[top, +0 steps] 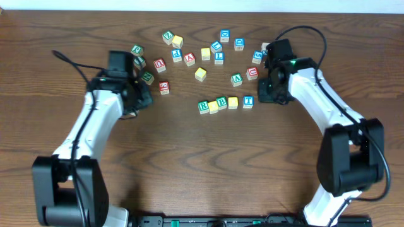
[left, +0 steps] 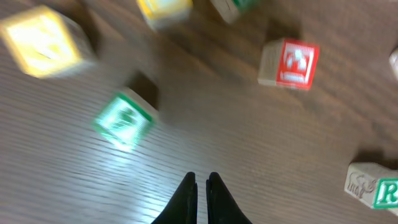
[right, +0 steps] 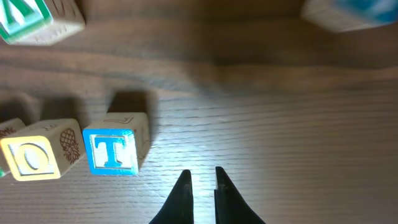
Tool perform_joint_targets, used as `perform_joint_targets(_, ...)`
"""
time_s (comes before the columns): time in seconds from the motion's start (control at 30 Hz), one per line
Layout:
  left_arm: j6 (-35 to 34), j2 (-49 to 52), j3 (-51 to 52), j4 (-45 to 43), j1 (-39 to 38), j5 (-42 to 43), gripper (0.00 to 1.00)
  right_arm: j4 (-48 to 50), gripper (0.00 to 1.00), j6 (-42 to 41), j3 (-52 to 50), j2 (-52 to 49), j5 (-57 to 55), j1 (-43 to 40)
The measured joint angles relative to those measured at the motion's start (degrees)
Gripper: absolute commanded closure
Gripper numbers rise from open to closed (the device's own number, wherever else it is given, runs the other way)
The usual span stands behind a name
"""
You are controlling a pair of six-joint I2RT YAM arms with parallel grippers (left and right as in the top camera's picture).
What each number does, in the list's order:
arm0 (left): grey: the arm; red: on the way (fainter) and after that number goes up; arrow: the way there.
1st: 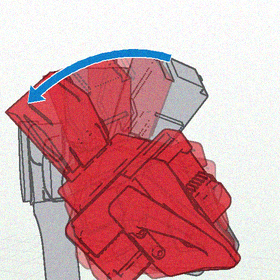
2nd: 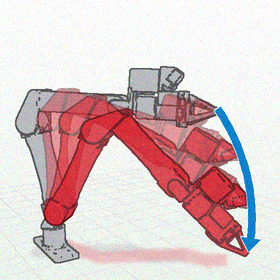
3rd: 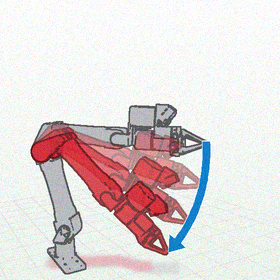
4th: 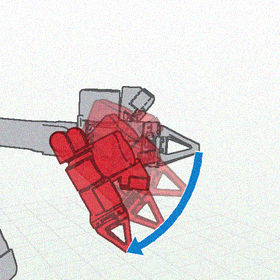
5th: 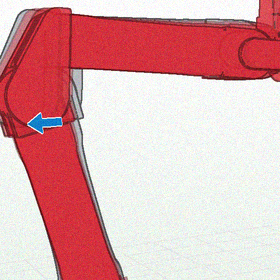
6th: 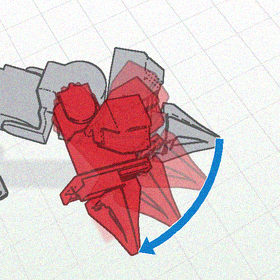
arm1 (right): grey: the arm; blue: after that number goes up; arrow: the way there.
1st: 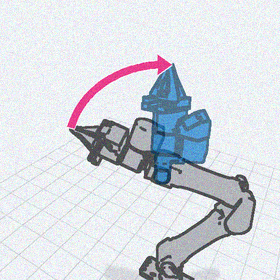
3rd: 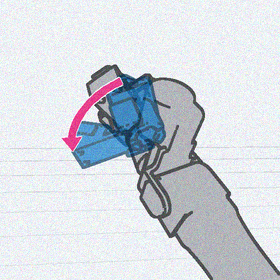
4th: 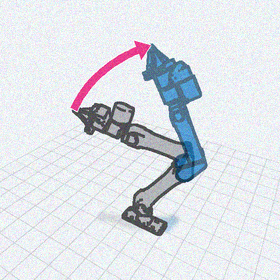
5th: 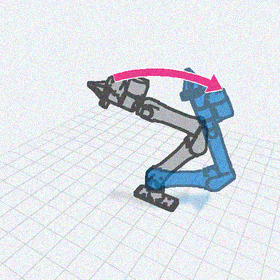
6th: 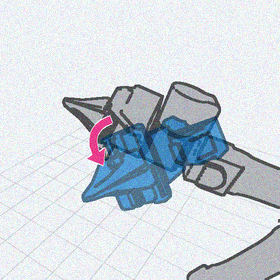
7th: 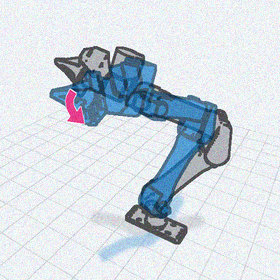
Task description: Spell out ROBOT
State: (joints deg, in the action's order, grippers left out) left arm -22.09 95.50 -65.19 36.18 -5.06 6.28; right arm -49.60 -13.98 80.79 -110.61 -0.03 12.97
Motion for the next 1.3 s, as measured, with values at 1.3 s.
perform_joint_targets(1.3,-4.9,5.4,0.6,-4.7,-8.2,0.9,0.92,7.4,0.93,-0.7,0.0,-8.0,7.1,1.9)
